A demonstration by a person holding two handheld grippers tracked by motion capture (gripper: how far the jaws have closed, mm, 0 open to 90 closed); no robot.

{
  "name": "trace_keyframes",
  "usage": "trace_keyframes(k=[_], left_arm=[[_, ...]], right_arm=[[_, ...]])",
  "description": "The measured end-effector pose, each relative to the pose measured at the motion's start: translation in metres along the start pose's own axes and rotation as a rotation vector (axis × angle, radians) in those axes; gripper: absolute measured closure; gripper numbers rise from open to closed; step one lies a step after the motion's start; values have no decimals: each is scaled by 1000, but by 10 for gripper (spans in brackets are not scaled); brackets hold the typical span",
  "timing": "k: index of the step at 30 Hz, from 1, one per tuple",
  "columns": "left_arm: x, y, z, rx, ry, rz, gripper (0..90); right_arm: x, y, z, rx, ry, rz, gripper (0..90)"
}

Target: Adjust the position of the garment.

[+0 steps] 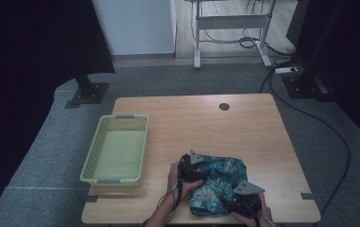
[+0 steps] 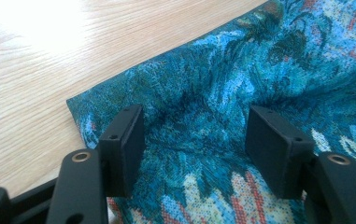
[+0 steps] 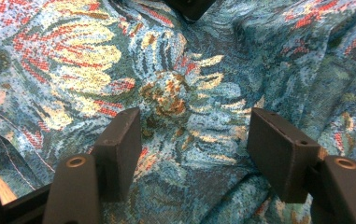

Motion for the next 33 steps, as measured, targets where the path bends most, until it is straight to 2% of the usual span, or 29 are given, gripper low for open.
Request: trace_keyframes(k=[6, 16, 17, 20, 26, 33], left_arm=[[-1, -7, 3, 8, 9, 15, 358], [-3, -8, 5, 12, 16, -2, 350], [-4, -8, 5, 12, 20, -14, 352], [-6, -7, 3, -1, 27, -22, 352], [-11, -7, -9, 5, -1, -39, 354], [-9, -8, -36, 33, -11, -40, 353]], right_arm=[[5, -7, -5, -6, 3, 0, 353], [7, -8, -6, 2, -7, 0, 353], [7, -8, -6, 0, -6, -1, 353], [5, -8, -6, 2, 6, 0, 350], [1, -9, -15, 10, -19, 20, 354], [-2, -8, -30, 33, -51, 14, 352]])
Point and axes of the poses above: each handheld gripper's, and its own axes: z roughly forward along the jaws, x roughly out of its underside, y roughly to its left, the point moved 5 cm from there along z, roughly forward along the jaws, and after that the axes turned 12 degrees about -z, right-handed, at the moved point
